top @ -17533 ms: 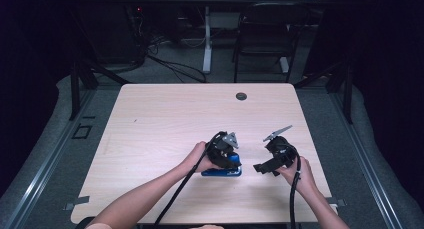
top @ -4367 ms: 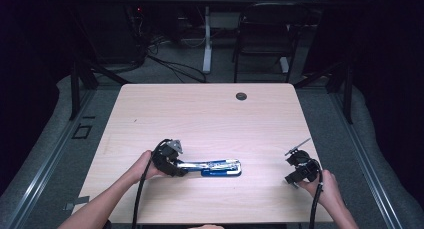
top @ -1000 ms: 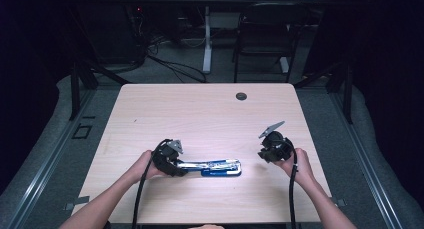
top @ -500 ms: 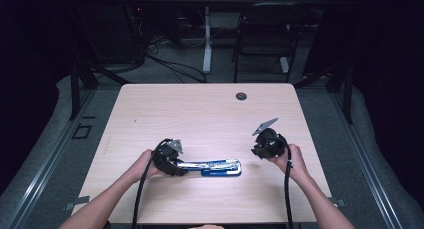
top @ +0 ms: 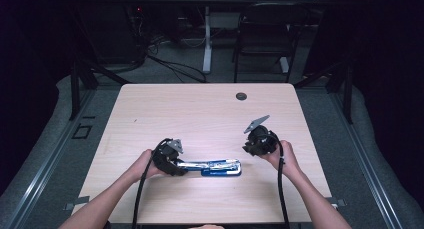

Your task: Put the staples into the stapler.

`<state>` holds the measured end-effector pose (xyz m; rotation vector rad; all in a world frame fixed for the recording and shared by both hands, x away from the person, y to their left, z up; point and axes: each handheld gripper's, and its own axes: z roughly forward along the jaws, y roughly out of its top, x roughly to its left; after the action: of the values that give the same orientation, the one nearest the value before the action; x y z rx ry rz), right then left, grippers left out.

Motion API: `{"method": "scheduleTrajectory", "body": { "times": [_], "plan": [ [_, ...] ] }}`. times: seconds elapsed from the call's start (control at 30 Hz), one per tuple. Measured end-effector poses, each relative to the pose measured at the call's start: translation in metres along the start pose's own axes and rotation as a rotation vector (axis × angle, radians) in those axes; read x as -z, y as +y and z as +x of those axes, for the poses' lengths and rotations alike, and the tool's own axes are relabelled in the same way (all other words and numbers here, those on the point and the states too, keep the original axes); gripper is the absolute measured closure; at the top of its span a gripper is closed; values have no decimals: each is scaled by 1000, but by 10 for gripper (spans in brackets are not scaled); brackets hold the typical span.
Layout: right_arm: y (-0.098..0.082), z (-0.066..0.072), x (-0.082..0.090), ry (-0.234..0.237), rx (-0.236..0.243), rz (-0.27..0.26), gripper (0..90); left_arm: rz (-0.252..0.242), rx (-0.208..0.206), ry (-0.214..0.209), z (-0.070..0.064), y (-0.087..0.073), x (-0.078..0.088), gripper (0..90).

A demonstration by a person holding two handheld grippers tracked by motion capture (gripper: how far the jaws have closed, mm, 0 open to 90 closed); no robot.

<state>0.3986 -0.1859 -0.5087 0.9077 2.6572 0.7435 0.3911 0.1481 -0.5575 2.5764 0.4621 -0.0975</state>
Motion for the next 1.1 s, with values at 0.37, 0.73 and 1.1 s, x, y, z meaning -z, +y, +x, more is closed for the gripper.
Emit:
{"method": "scheduleTrajectory", "body": {
  "times": [0.37,0.73,1.1],
  "plan": [
    [12,5,-7,43,43,-32,782,0,-2,-1,1,0,0,608],
    [21,14,-12,110,82,-52,782,5,-3,5,0,1,0,608],
    [26,24,-13,182,116,-77,782,4,-1,7,0,1,1,607]
  ]
}}
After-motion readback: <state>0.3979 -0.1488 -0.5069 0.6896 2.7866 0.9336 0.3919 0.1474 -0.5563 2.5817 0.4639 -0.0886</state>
